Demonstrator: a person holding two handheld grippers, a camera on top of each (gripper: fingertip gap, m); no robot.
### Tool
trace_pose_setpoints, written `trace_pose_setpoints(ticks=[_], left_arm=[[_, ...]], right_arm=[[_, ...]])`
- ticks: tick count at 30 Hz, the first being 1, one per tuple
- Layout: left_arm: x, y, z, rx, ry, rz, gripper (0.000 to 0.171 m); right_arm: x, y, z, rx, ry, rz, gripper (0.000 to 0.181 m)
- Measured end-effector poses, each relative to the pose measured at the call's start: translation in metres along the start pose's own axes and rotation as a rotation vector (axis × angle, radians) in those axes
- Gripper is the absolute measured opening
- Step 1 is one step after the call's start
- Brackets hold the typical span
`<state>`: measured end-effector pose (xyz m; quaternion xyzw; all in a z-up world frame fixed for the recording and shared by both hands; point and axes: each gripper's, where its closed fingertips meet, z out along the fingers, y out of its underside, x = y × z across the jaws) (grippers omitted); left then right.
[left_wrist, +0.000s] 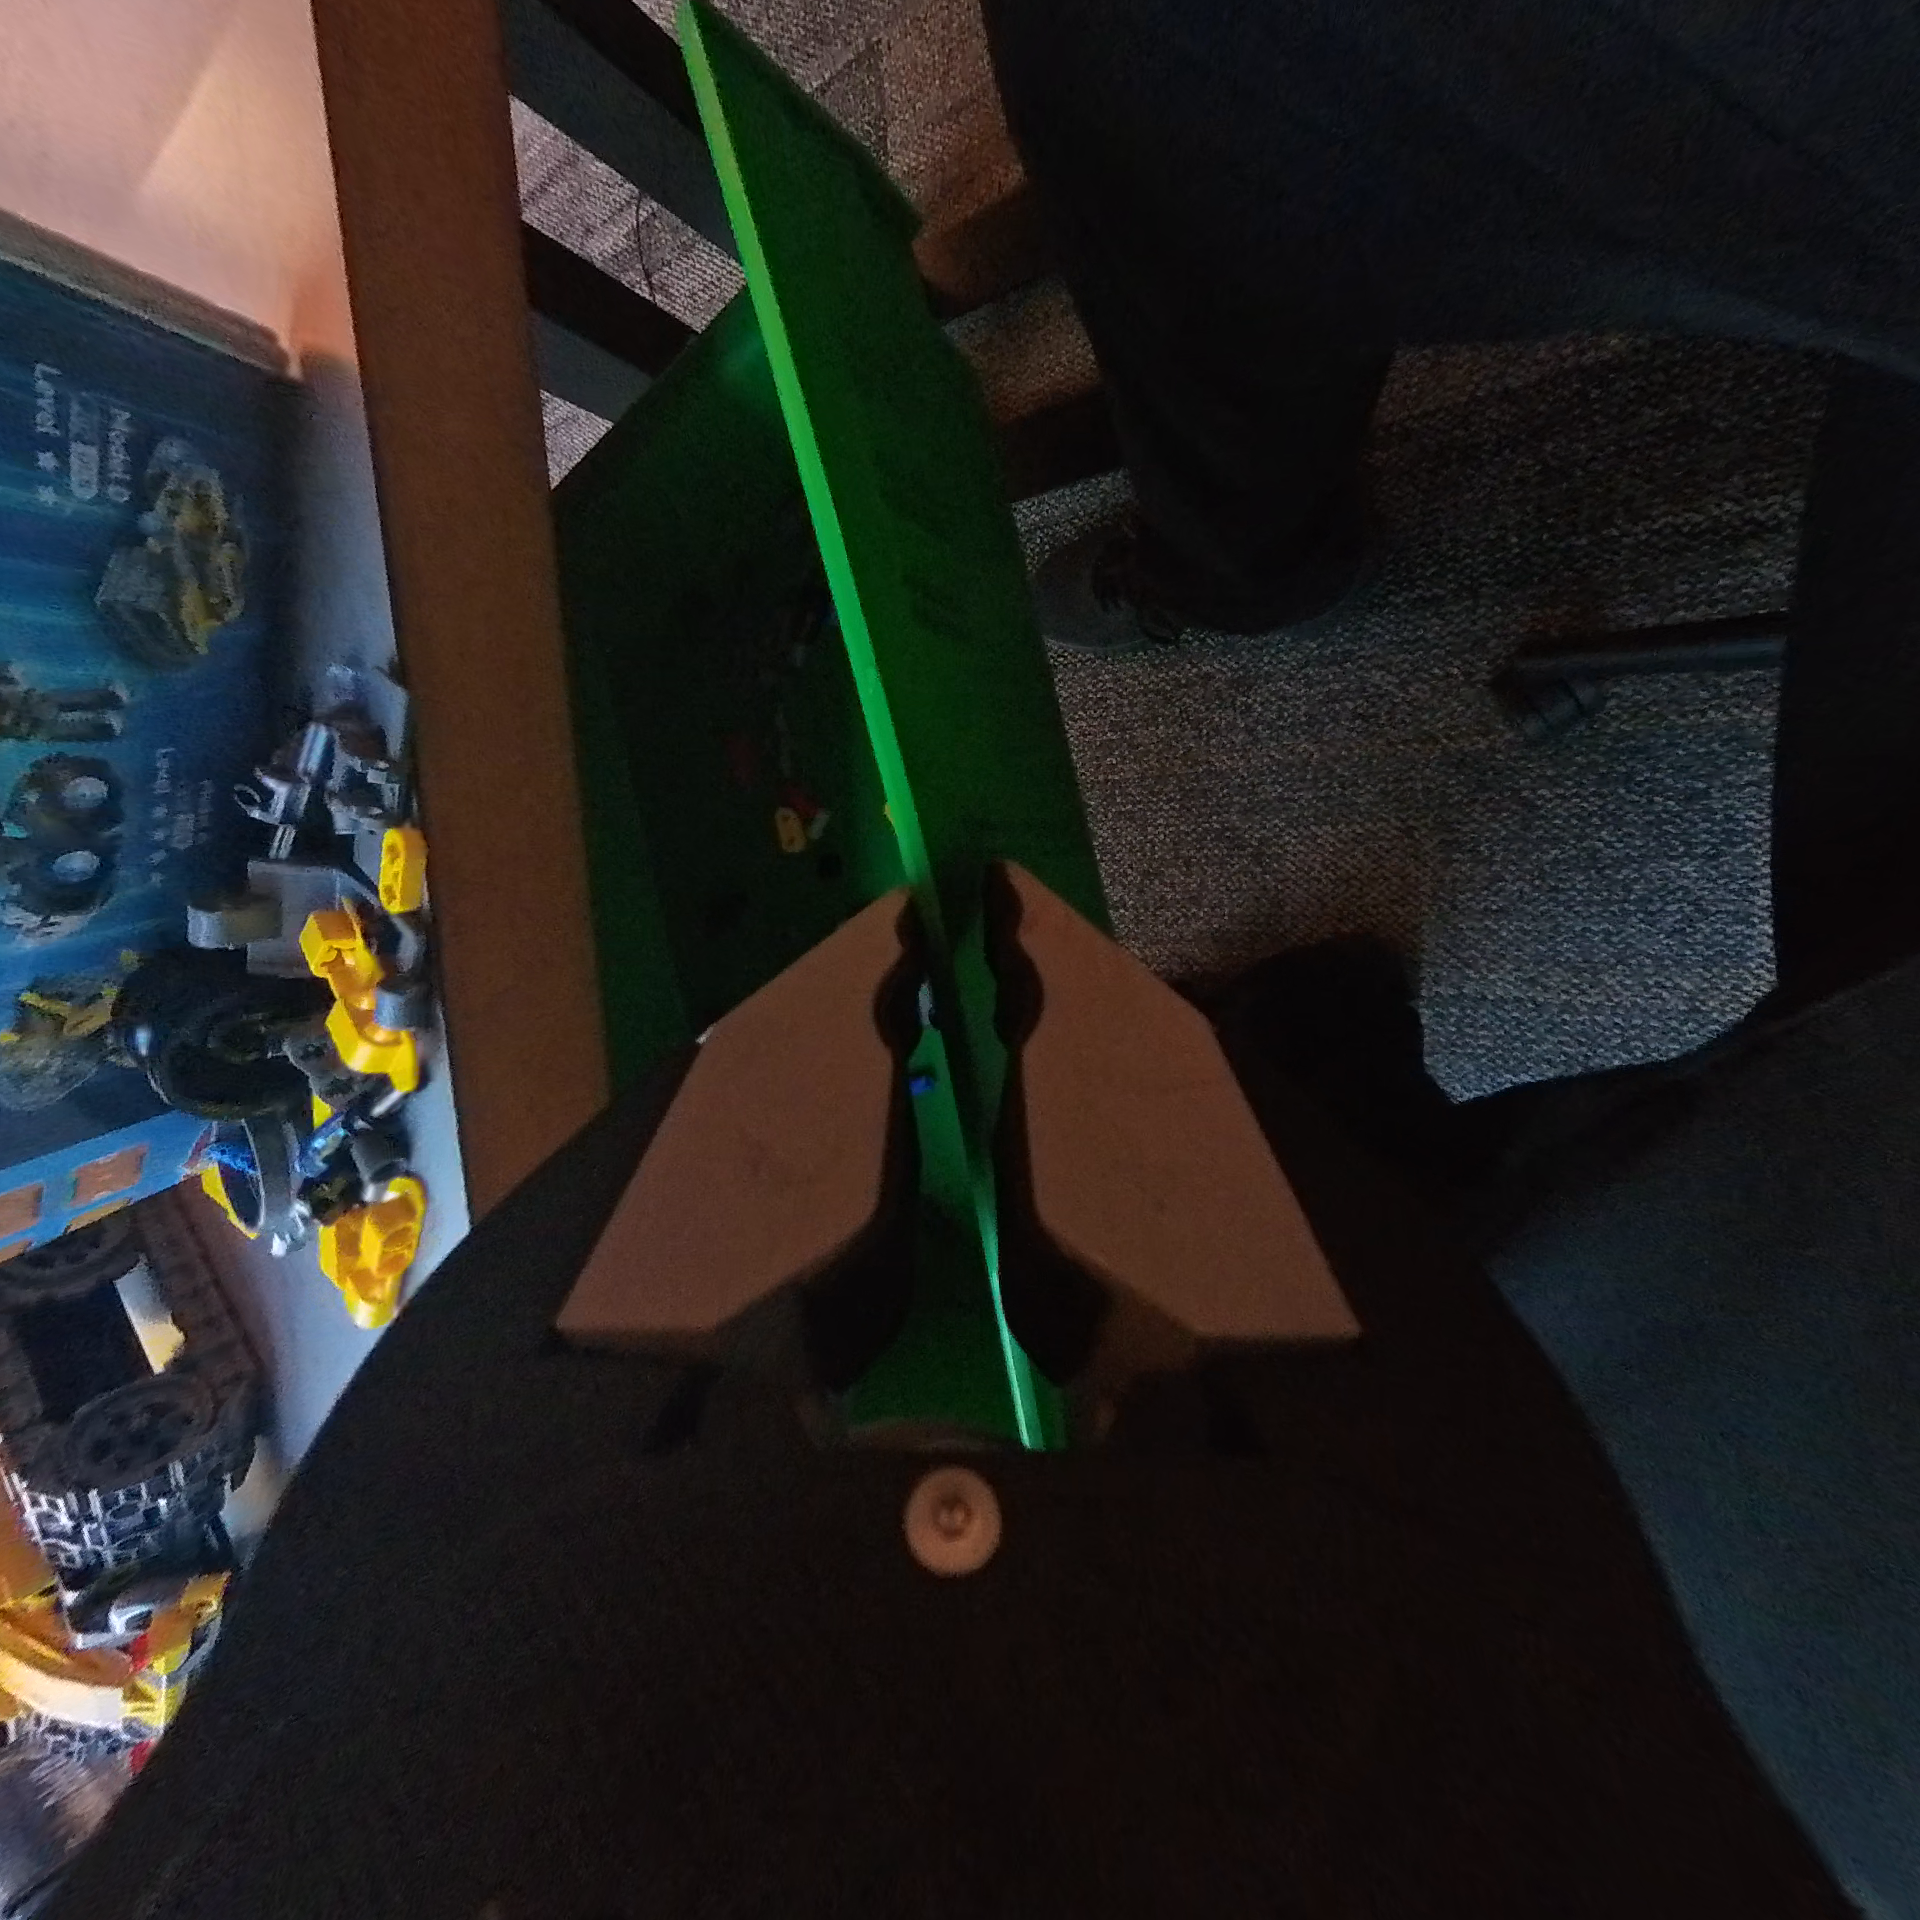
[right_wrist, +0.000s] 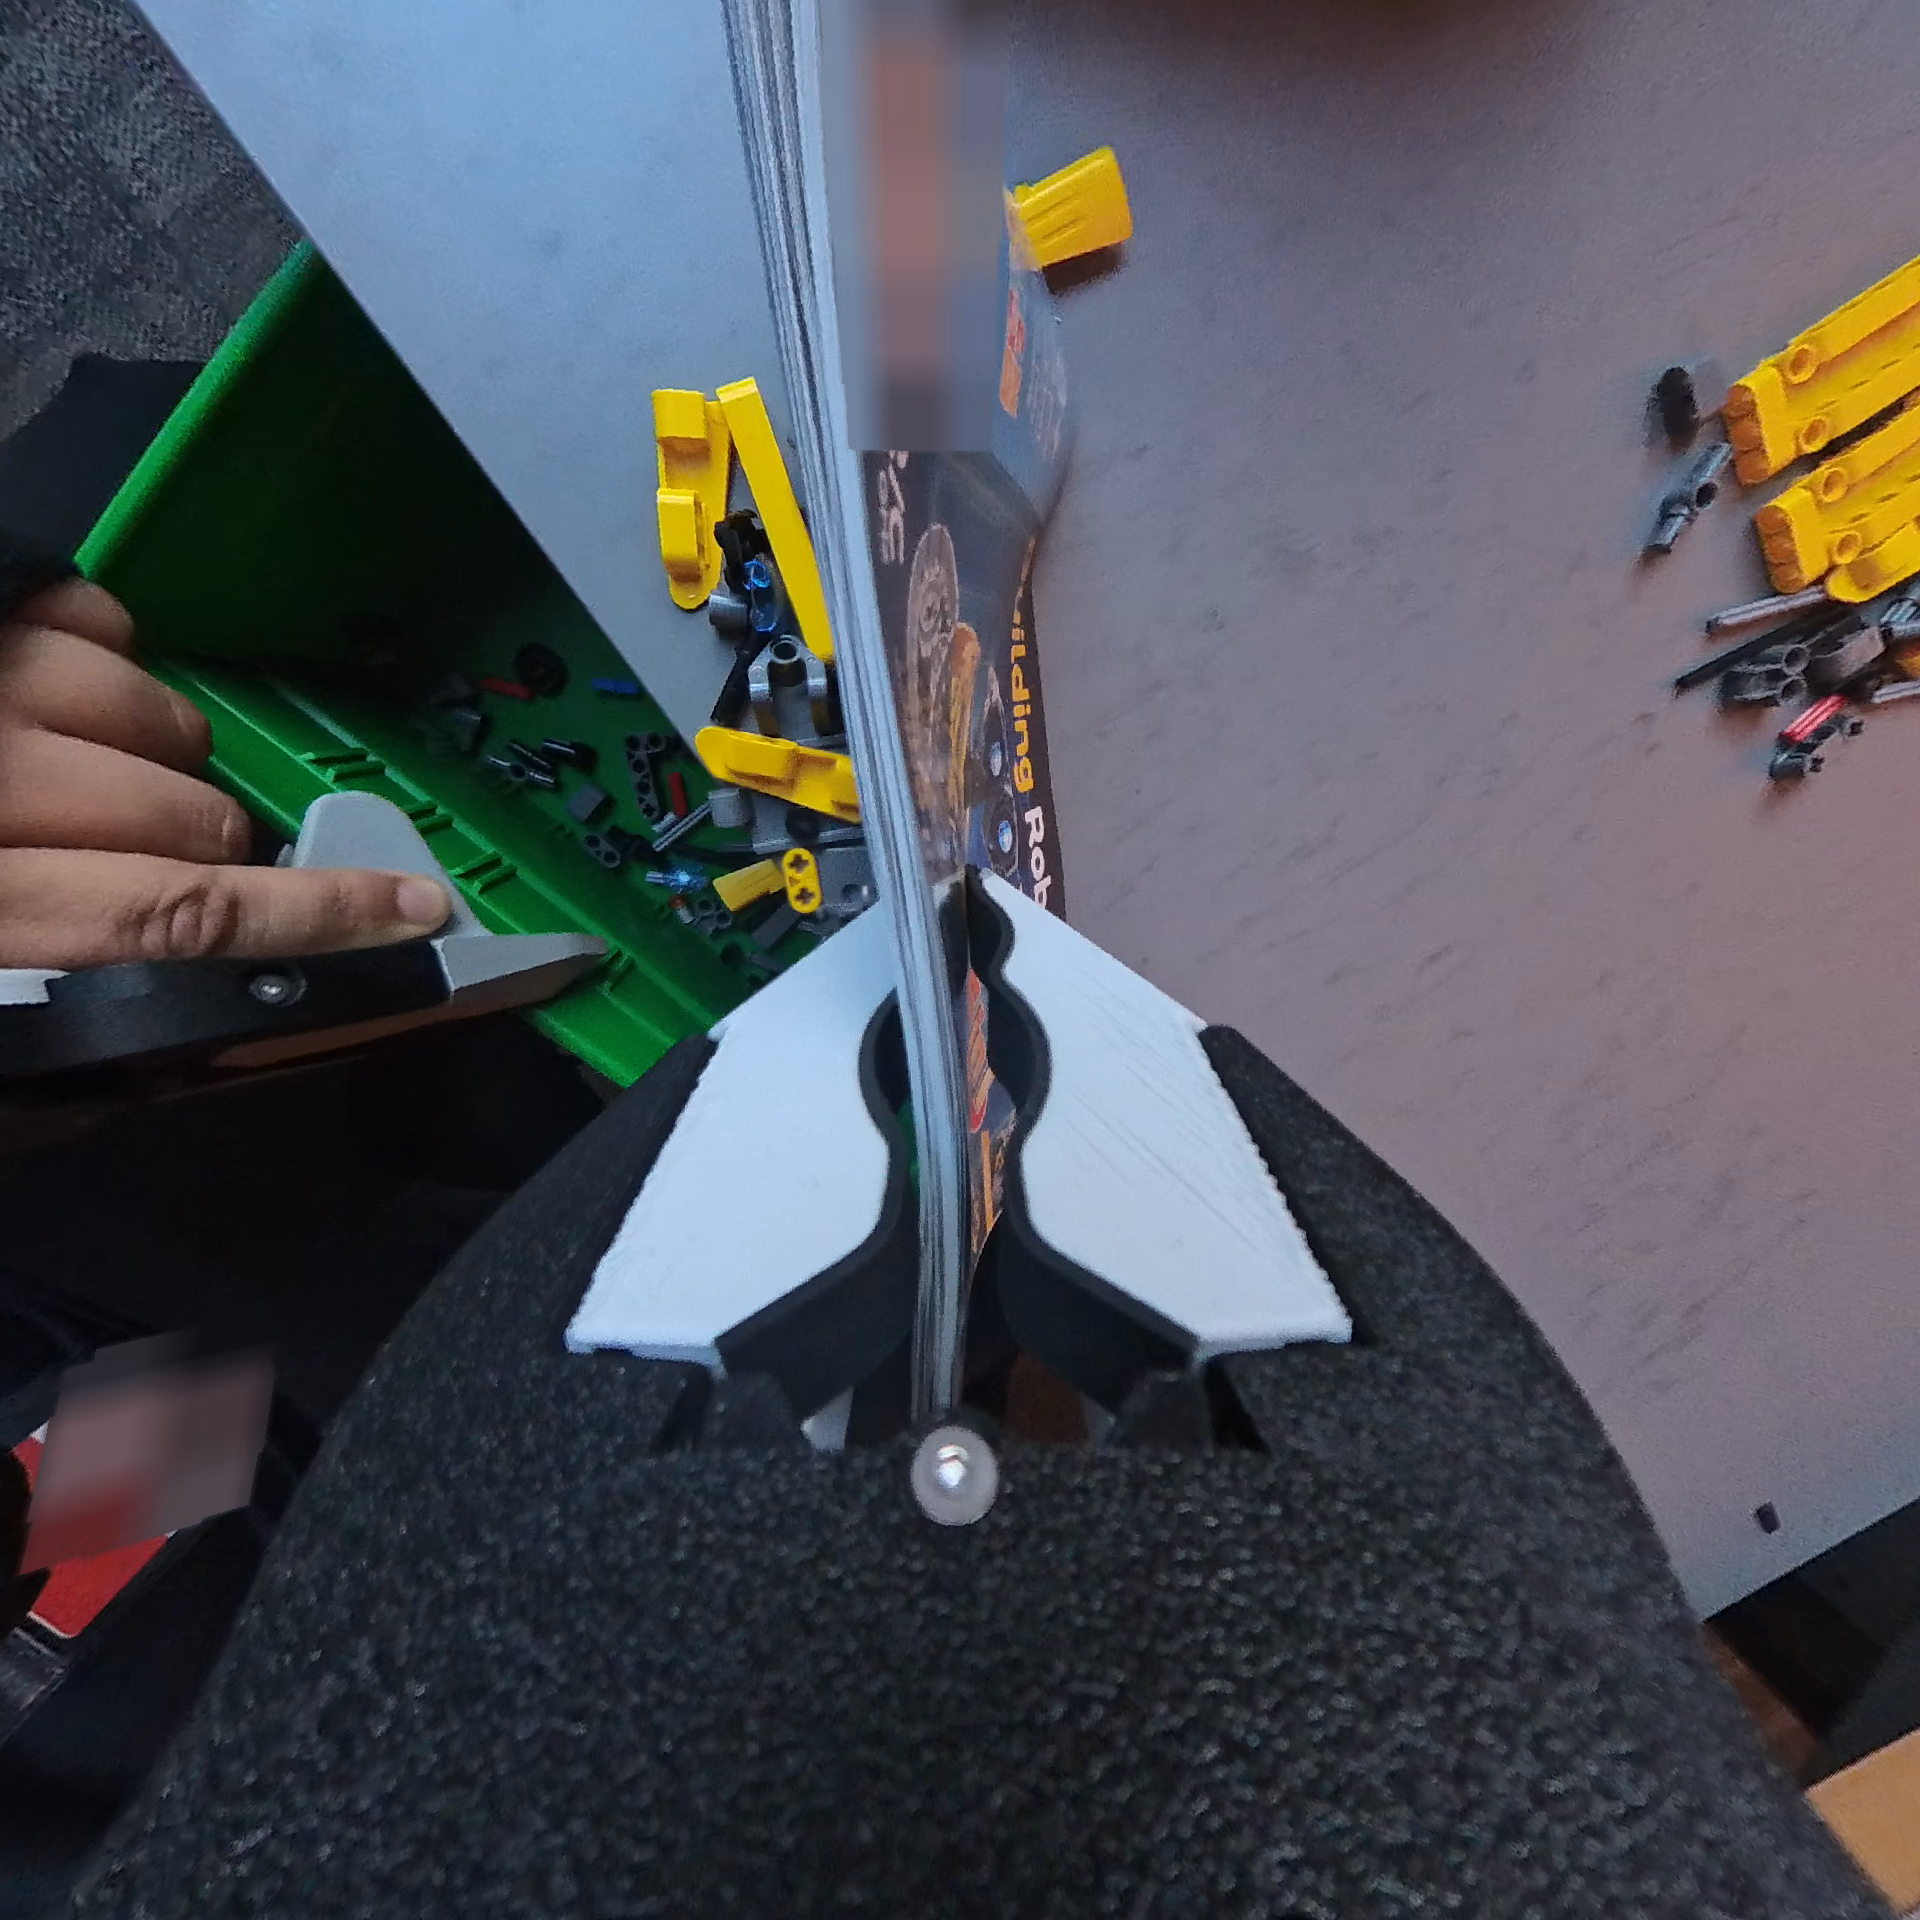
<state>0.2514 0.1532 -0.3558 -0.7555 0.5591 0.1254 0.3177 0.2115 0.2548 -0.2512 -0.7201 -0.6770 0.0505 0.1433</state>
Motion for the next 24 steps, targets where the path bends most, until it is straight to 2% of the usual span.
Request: trace_pose_setpoints(ticks=[24], left_arm=[[0.005, 0.006, -0.006, -0.004, -0.002, 0.014, 0.008]], right_arm=[[-0.033, 0.018, -0.013, 0.012, 0.016, -0.049, 0.0]])
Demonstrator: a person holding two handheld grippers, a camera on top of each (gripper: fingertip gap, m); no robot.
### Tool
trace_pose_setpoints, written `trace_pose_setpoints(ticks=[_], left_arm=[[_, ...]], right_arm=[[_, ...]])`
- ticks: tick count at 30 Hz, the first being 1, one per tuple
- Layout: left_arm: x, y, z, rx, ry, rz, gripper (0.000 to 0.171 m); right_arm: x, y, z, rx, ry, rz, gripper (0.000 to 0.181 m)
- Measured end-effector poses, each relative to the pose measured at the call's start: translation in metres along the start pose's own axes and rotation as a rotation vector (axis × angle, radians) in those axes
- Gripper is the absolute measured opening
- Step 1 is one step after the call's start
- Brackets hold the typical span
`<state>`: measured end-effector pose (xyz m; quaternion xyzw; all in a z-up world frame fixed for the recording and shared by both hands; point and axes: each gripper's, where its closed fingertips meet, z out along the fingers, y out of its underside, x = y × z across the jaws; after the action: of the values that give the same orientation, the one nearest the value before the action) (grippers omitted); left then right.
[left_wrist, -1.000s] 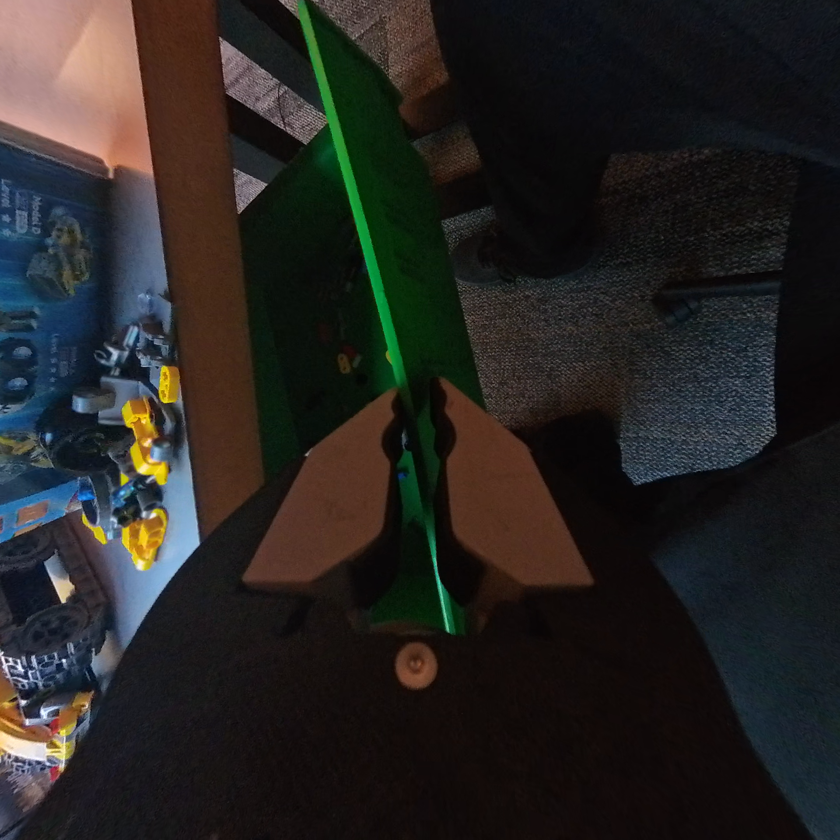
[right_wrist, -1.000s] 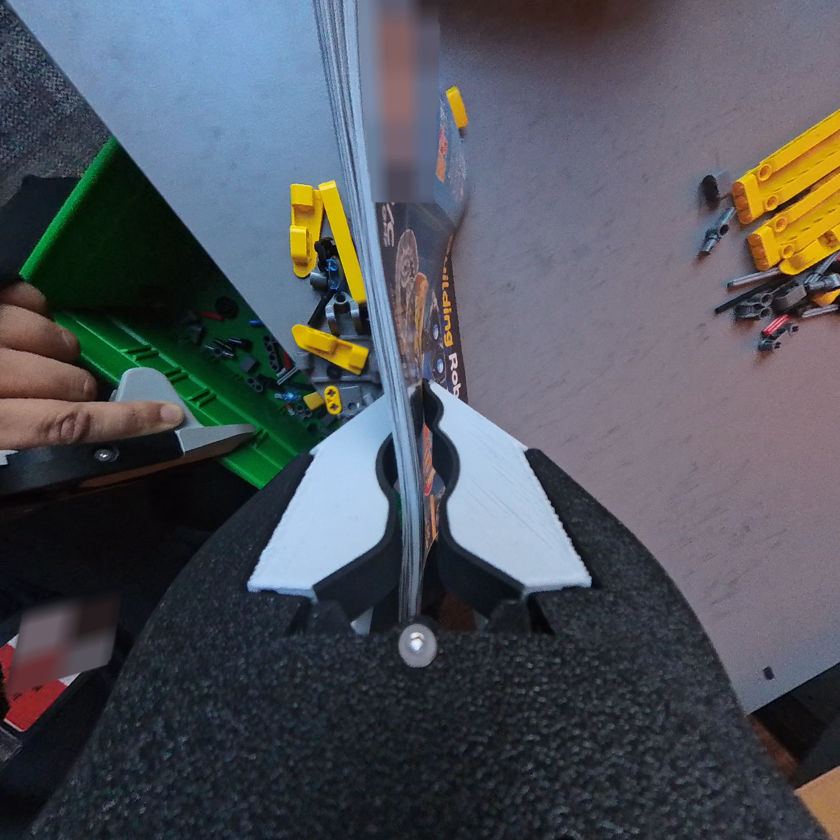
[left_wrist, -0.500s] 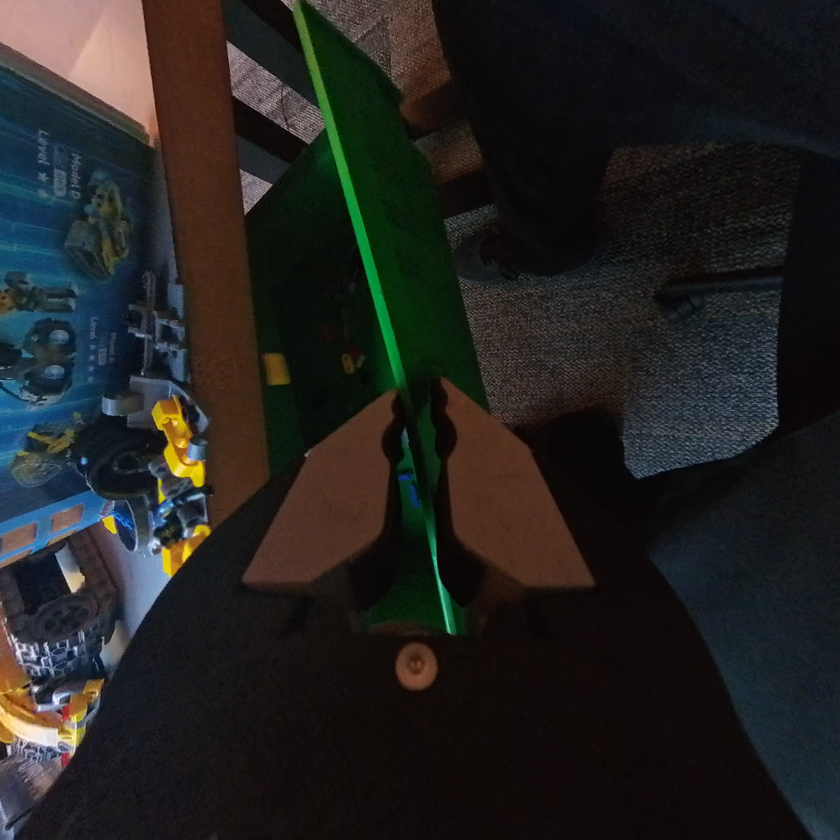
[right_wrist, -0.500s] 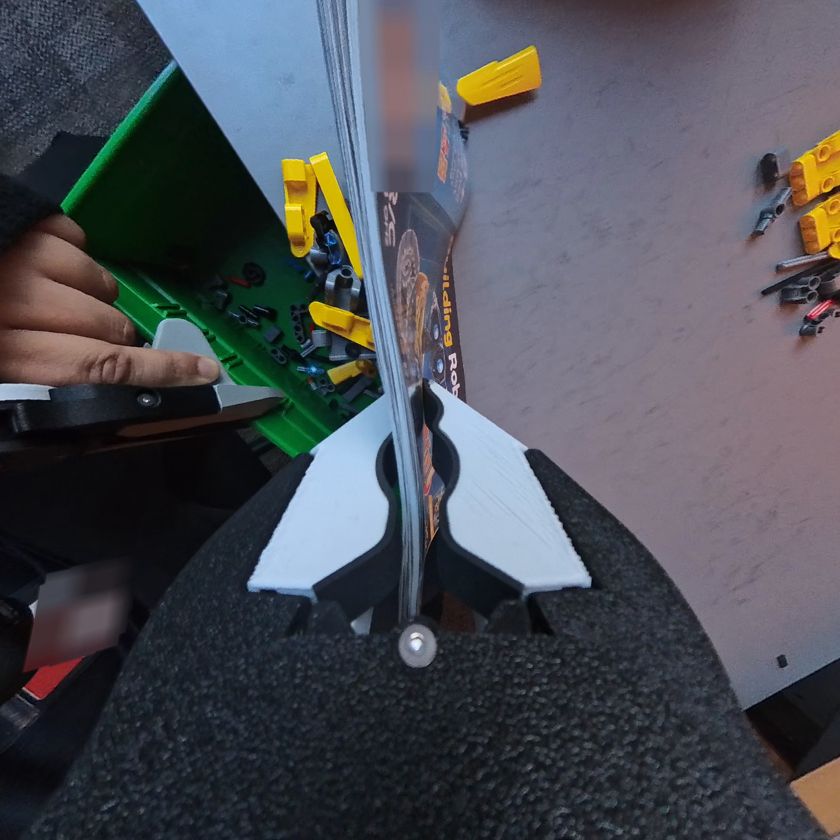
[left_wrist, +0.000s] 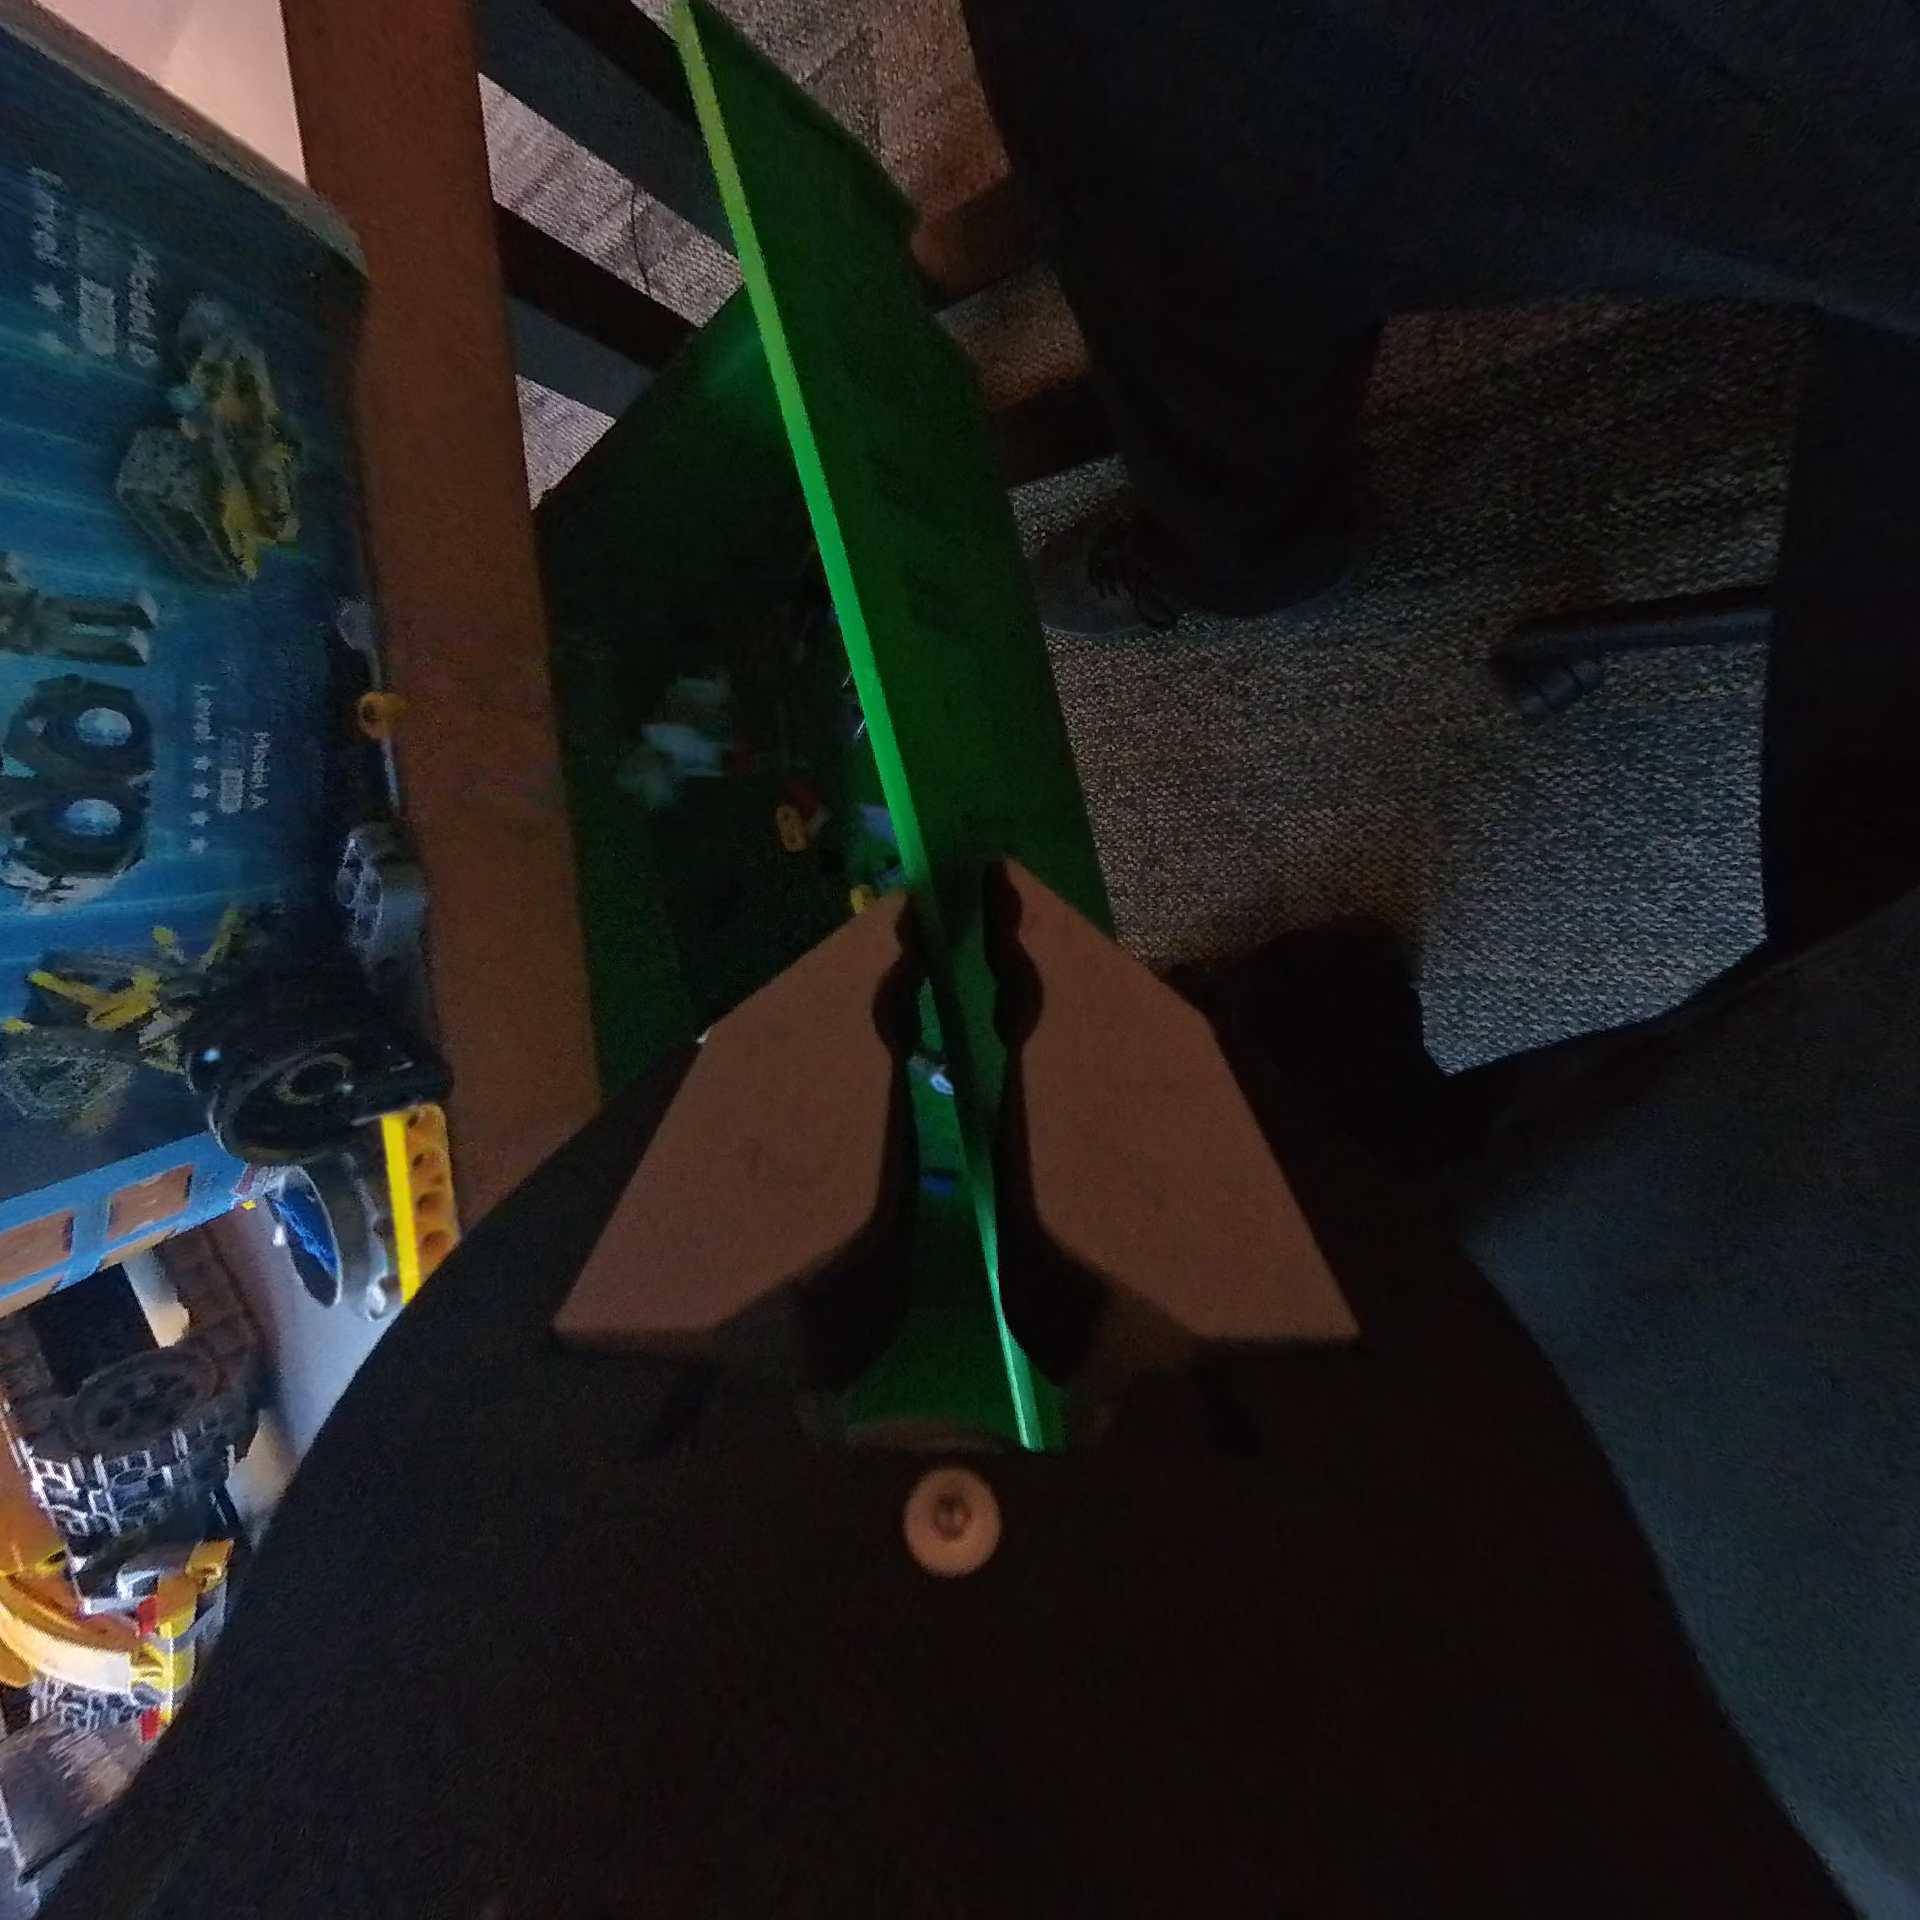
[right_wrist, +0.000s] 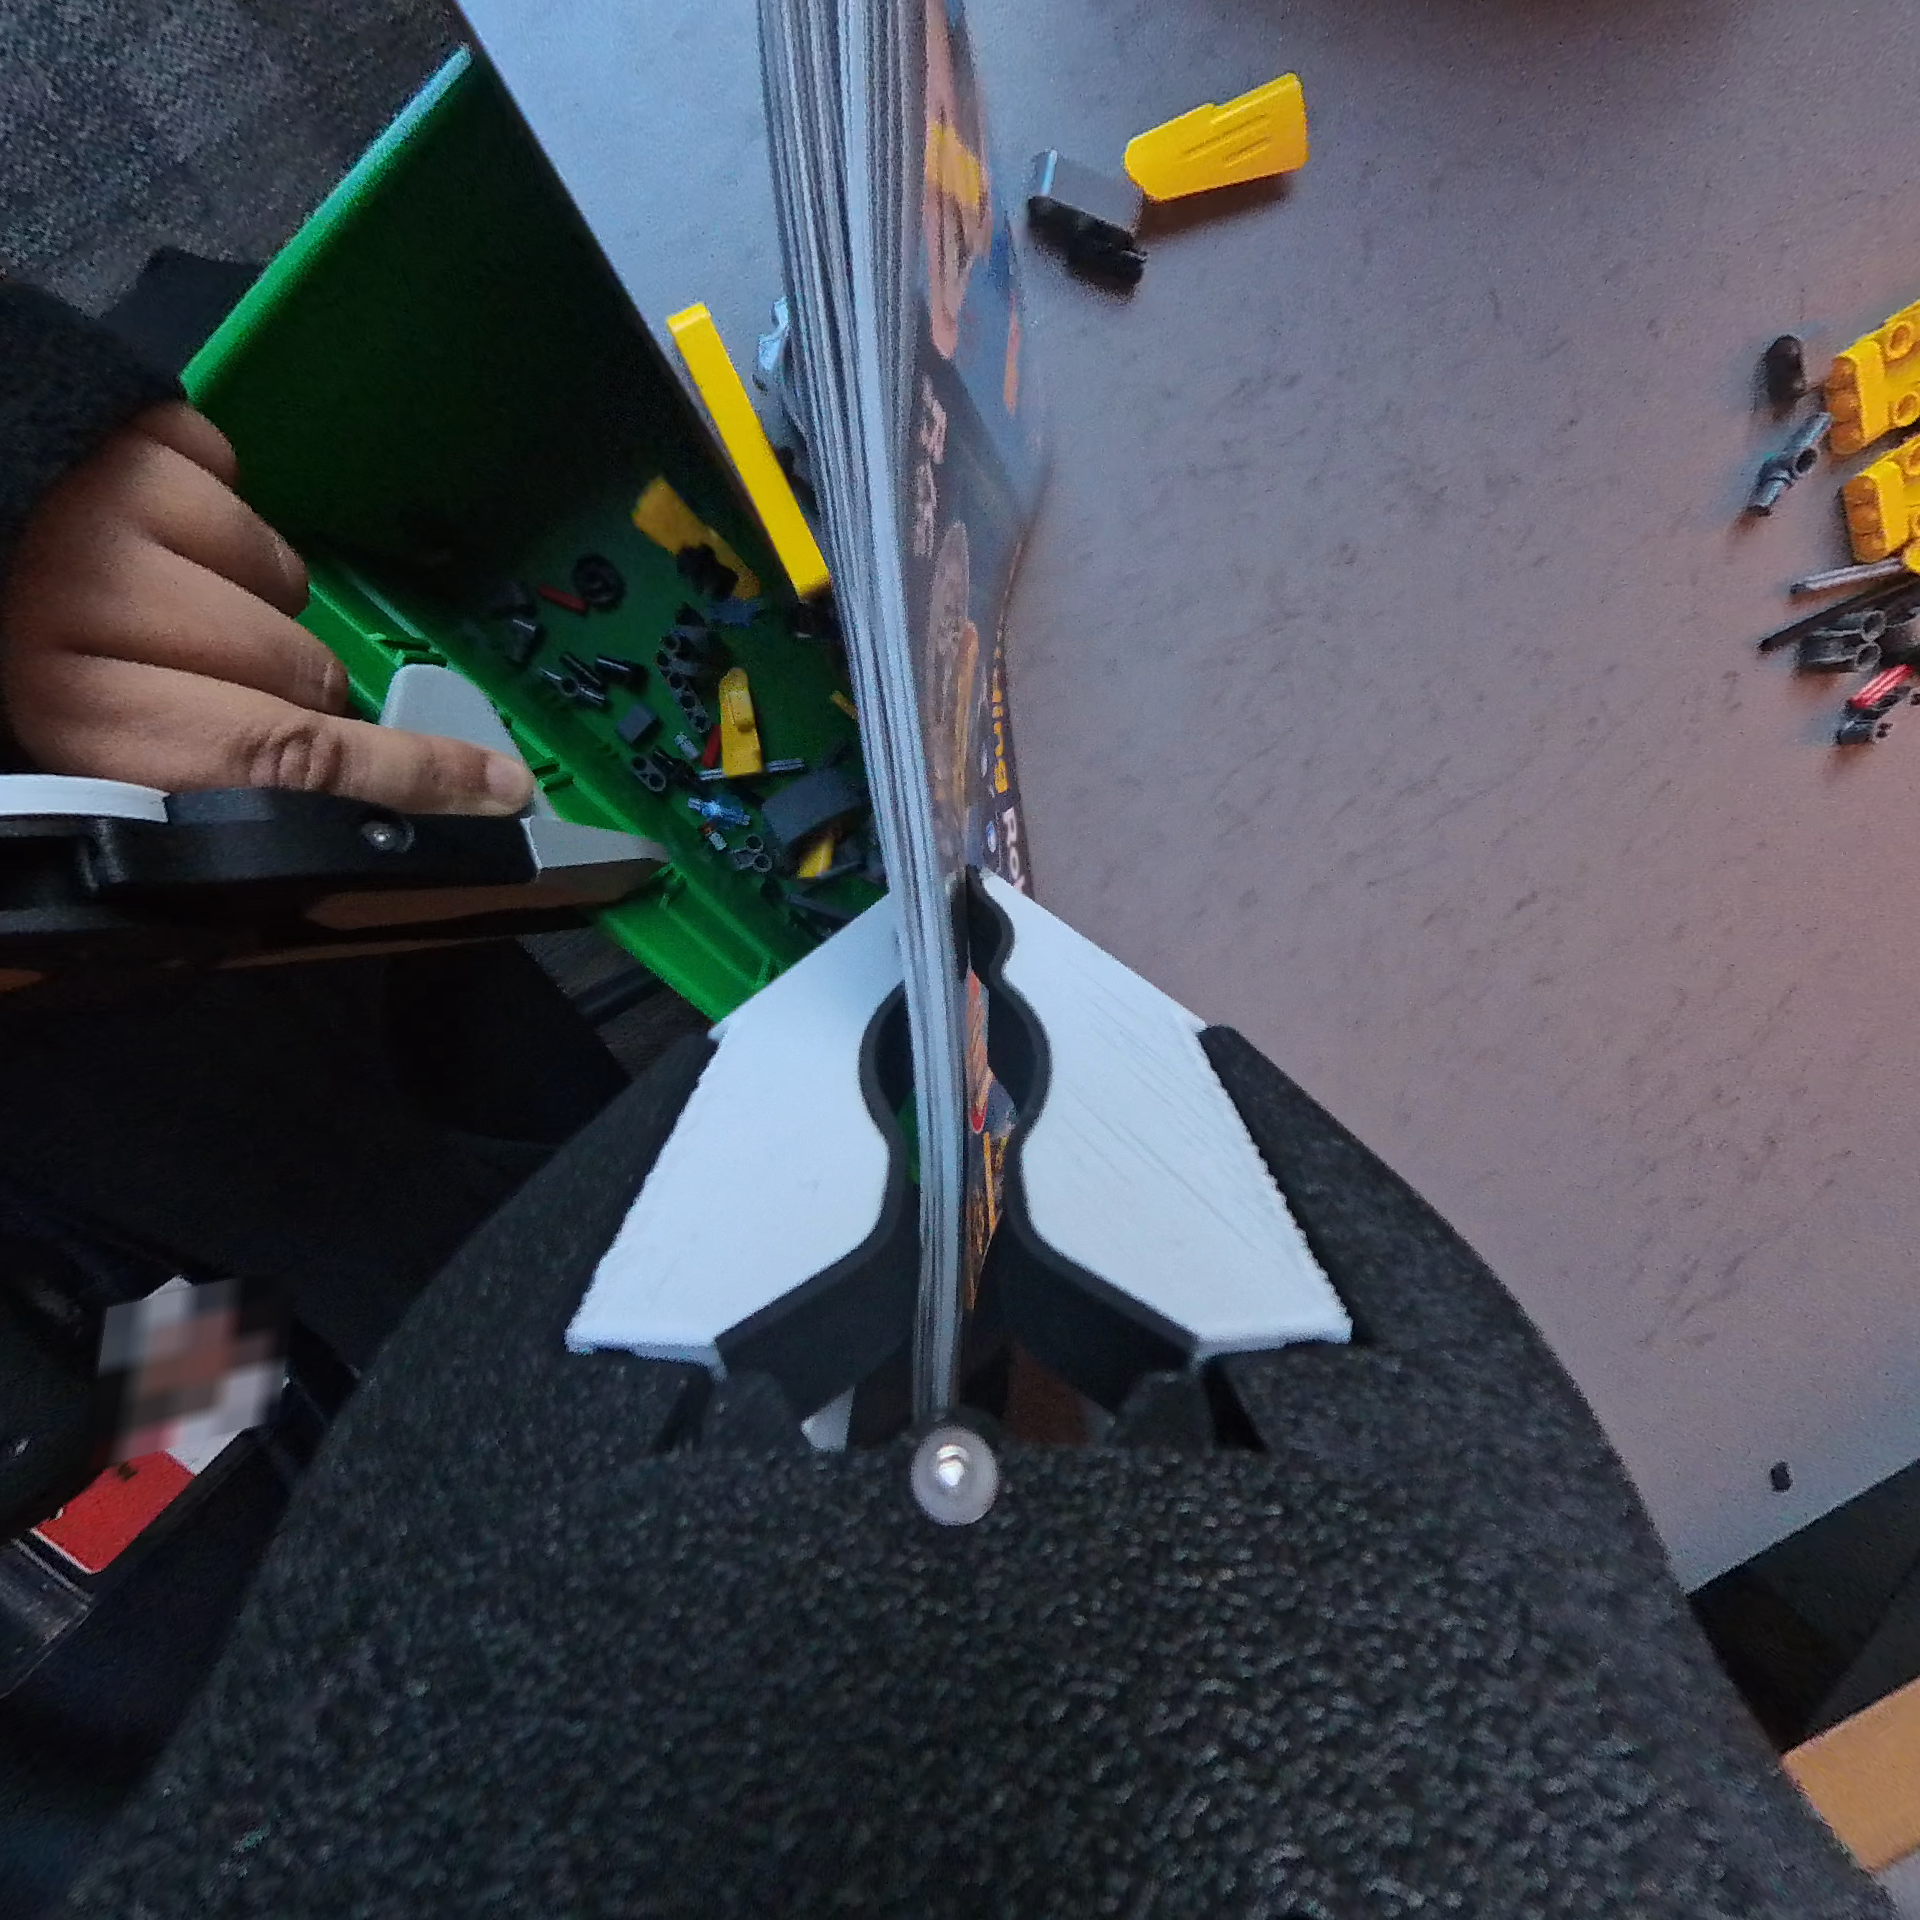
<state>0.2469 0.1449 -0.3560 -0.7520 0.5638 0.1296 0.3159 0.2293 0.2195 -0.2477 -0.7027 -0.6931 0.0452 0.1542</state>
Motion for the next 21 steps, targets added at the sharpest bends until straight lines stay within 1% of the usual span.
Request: trace_pose_setpoints(ticks=[7, 18, 21], left_arm=[[0.001, 0.002, 0.001, 0.0, -0.002, -0.004, 0.008], [0.004, 0.007, 0.001, -0.001, -0.001, -0.014, 0.007], [0.005, 0.009, 0.001, -0.001, 0.004, -0.018, 0.007]], right_arm=[[-0.002, 0.004, -0.005, 0.004, 0.051, -0.035, 0.0], [-0.01, 0.008, -0.01, 0.016, 0.056, -0.051, 0.0], [-0.003, 0.008, -0.013, 0.02, 0.083, -0.051, 0.0]])
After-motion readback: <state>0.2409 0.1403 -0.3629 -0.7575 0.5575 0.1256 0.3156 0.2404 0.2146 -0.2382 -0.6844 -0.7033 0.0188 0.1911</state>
